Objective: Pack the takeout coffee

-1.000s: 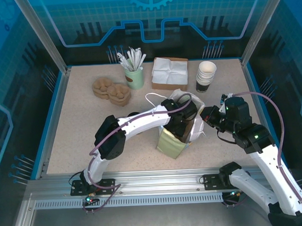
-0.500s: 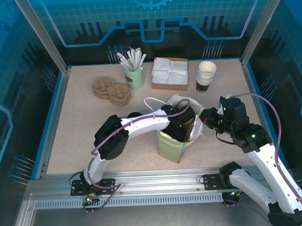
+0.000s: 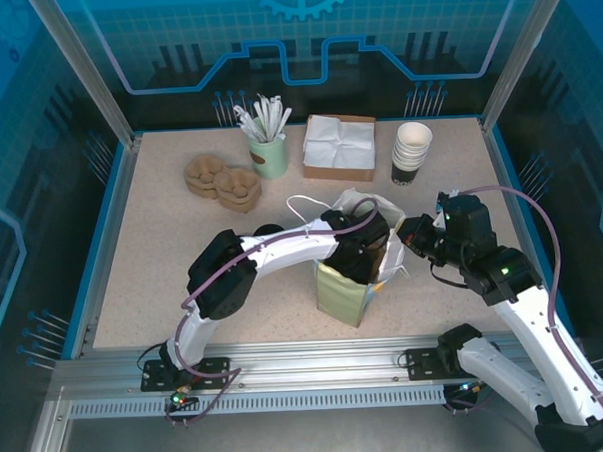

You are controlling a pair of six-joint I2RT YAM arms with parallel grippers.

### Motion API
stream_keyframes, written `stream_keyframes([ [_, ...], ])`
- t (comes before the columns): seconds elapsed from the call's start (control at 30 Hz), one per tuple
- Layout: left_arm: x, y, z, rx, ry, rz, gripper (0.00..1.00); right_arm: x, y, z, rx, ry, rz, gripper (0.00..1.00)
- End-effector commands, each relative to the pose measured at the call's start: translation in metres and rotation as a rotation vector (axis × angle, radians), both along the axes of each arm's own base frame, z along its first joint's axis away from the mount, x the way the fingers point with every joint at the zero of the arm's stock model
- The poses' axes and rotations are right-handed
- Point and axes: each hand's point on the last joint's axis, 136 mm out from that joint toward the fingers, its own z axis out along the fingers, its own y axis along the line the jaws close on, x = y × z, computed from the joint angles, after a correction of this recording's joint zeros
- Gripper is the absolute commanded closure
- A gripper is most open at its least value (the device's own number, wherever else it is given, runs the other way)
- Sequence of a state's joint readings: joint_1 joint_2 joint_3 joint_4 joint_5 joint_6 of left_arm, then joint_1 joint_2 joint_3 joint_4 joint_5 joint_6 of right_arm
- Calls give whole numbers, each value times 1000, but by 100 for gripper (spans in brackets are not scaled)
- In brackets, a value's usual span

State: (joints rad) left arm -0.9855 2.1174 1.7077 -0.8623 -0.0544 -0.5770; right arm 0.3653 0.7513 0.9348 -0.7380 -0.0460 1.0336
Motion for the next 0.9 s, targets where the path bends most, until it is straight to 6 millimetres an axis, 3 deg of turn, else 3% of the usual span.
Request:
stream_keyframes([
  [0.0, 2, -4, 54, -88, -42, 5, 45, 5, 1, 13, 3, -53, 8, 100],
  [0.17, 4, -11, 117, -203, -132, 1, 45, 8, -3, 8, -39, -31, -3, 100],
  [0.57, -8, -19, 212, -438, -215, -19, 44, 15, -4, 24, -67, -49, -5, 100],
  [0.7, -12, -13, 242, -497, -259, -25, 44, 18, -4, 32, -77, -77, 7, 100],
  [0.87, -17, 7, 293, -585, -368, -37, 44, 20, -4, 46, -109, -146, 34, 100],
])
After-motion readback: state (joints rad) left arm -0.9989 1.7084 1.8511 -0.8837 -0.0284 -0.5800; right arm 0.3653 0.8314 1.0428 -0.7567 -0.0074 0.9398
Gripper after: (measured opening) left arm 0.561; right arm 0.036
